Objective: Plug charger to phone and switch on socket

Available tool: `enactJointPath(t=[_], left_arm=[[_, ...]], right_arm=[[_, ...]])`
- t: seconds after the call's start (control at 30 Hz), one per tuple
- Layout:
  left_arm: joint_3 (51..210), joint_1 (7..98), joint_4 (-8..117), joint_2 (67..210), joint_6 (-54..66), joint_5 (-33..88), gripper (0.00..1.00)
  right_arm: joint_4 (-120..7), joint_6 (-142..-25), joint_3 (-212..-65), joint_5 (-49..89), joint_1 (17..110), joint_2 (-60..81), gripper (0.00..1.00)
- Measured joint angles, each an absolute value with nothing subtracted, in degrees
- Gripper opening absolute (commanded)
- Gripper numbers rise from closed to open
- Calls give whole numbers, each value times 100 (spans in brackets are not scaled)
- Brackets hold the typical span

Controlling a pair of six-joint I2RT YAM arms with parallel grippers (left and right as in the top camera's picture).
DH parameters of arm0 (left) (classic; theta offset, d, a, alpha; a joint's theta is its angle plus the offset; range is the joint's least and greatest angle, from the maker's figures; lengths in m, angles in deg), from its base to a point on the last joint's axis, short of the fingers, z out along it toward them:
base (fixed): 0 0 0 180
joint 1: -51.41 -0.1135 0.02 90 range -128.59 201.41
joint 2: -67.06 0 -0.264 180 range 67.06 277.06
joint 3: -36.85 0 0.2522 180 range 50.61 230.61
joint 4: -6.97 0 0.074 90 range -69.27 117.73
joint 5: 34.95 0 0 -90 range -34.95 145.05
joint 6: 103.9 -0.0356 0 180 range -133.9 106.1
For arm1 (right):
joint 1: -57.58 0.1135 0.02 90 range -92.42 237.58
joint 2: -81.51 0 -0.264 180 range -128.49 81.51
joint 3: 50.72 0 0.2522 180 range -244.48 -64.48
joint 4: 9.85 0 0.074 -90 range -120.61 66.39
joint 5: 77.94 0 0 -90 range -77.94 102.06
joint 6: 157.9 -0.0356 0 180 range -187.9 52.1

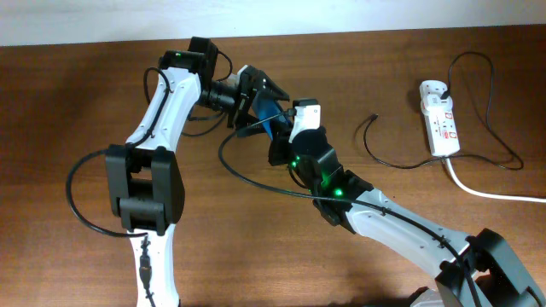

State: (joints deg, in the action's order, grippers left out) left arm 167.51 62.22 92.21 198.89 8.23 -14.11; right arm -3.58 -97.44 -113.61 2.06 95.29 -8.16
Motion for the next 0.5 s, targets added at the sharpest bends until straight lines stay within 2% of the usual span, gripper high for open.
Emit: enactJointPath(t=[0.2,0.3,0.4,0.5], left_arm=[[16858,6117,9188,19889,839,-725,99],[17061,5844,9365,19874,675,-526,99],[17064,5494,10063,19583,-116,-308,99],[17064,5074,10904,18635,-1026,145,96]], right_arm=[[-365,-9899,-11361,342,9509,-825,6],[-524,-10321,-11361,586,9094,-836,4],[-627,-10642,-11361,1201,8423,-857,4],[-730,-10935,-11361,1911,7997,-860,4]])
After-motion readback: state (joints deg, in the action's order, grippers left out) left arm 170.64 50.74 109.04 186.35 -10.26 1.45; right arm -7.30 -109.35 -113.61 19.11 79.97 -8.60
